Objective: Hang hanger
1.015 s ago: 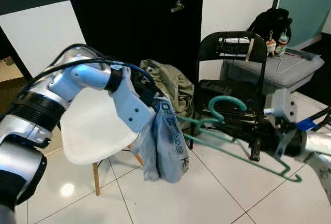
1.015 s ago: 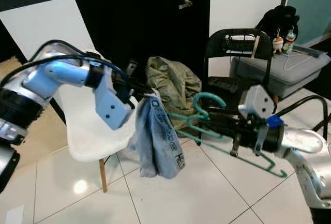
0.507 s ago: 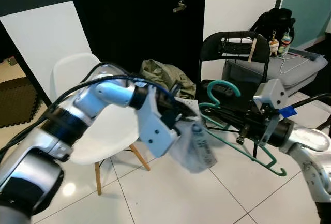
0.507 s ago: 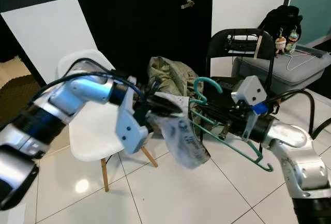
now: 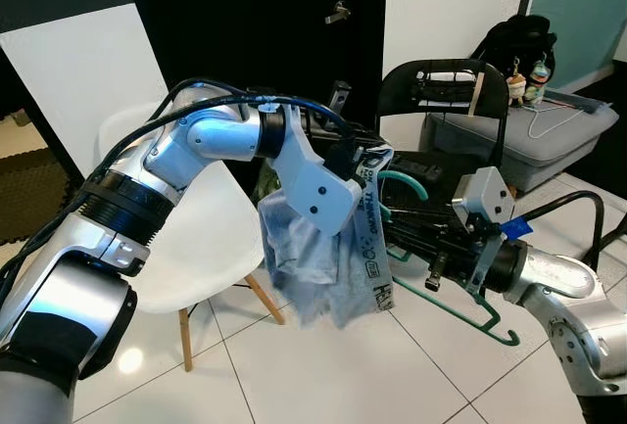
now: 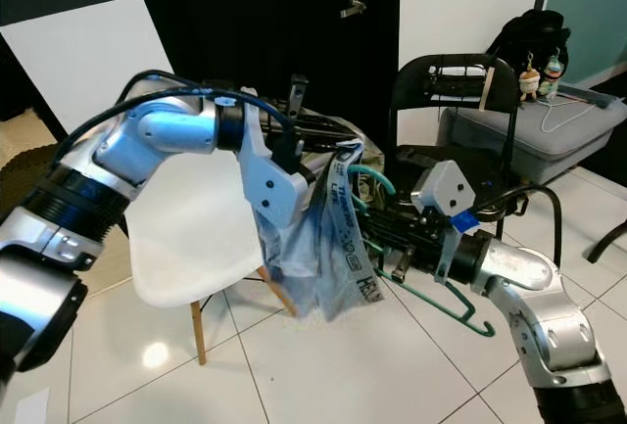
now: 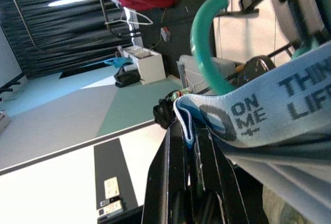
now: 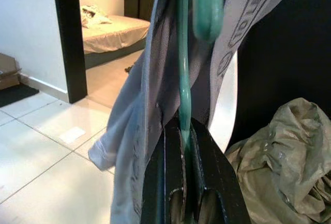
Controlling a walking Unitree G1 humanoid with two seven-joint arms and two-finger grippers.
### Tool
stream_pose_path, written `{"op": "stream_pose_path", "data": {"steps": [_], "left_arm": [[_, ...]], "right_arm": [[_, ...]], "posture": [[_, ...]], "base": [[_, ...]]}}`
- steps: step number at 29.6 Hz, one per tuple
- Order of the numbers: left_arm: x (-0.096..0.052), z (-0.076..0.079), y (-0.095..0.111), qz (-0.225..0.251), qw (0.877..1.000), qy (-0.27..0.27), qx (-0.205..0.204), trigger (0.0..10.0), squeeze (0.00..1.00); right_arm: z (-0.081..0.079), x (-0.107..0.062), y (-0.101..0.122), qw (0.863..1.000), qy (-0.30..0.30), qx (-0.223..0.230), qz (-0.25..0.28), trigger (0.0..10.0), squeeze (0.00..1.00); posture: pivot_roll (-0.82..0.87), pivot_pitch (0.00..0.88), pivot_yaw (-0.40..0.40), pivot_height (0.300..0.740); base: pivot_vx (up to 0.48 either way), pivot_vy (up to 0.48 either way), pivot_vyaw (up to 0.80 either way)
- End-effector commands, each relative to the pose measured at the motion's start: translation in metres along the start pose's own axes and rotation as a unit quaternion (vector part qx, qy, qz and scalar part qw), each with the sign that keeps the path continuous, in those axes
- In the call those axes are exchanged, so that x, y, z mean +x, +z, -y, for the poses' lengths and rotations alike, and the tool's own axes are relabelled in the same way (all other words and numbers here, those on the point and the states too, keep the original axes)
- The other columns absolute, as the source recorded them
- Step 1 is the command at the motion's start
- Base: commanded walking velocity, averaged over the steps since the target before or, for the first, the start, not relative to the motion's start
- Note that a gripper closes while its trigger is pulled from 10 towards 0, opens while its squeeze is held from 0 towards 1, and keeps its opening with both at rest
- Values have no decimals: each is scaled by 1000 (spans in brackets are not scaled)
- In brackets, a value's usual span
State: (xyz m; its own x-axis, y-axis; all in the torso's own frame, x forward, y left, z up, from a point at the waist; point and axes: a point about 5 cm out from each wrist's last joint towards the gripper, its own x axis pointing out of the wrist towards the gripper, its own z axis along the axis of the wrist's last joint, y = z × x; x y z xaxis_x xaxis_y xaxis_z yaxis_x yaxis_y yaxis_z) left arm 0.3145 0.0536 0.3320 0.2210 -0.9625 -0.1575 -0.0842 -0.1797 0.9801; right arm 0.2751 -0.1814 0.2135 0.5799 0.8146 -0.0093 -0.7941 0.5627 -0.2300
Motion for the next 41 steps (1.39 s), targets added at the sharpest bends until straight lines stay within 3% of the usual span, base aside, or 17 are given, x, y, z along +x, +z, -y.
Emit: {"op": "stream_pose_path", "data": {"steps": [1,8,10,12,14,16,24,25,27,28,29,30,31,33,36,41], "left_arm": [[1,5,6,22,1000,-11,-15,10000,0],[-1,16,8,32,998,-37,-25,10000,0],[-11,16,-10,-36,998,-50,-9,10000,0],[-11,16,-10,-36,998,-50,-9,10000,0],[-27,7,-31,-117,992,-48,20,10000,0],[-32,3,-38,-144,988,-45,32,10000,0],[-32,3,-38,-144,988,-45,32,10000,0],[-37,-3,-44,-167,984,-37,42,10000,0],[-33,-8,-38,-142,989,-12,27,10000,0],[-19,-10,-17,-54,998,26,-25,10000,0],[-19,-10,-17,-54,998,26,-25,10000,0],[-14,-8,-2,4,998,31,-59,10000,1000],[-14,-8,-2,4,998,31,-59,10000,1000],[-13,-5,12,61,994,19,-89,10000,1000],[-14,-3,19,89,991,10,-103,10000,1000],[-13,6,22,95,990,-10,-106,10000,1000]], "right_arm": [[3,3,4,1000,-13,-8,11,10000,0],[9,2,9,999,-30,-8,29,10000,0],[7,-4,18,998,-18,-6,61,10000,0],[7,-4,18,998,-18,-6,61,10000,0],[3,-12,23,997,5,2,83,10000,0],[0,-14,24,996,16,5,86,10000,0],[0,-14,24,996,16,5,86,10000,0],[-2,-16,23,996,26,8,85,10000,0],[-1,-15,21,996,19,11,85,10000,0],[4,-12,19,996,-3,13,88,10000,0],[4,-12,19,996,-3,13,88,10000,0],[8,-10,19,995,-20,12,92,10000,0],[8,-10,19,995,-20,12,92,10000,0],[13,-9,21,994,-39,12,102,10000,0],[14,-10,22,993,-45,15,109,10000,0],[14,-10,23,992,-42,19,117,10000,0]], "posture": [[-51,0,118,740],[-48,0,114,740],[-44,0,113,740],[-44,0,113,740],[-44,0,111,740],[-44,0,112,740],[-44,0,112,740],[-44,0,112,740],[-44,0,112,740],[-44,0,112,740],[-44,0,112,740],[-44,0,112,740],[-44,0,112,740],[-44,0,112,740],[-44,0,112,740],[-43,0,114,740]], "base": [[0,0,0],[0,0,0],[0,0,0],[0,0,0],[0,0,0],[0,0,0],[0,0,0],[0,0,0],[0,0,0],[0,0,0],[0,0,0],[0,0,0],[0,0,0],[0,0,0],[0,0,0],[0,0,0]]}}
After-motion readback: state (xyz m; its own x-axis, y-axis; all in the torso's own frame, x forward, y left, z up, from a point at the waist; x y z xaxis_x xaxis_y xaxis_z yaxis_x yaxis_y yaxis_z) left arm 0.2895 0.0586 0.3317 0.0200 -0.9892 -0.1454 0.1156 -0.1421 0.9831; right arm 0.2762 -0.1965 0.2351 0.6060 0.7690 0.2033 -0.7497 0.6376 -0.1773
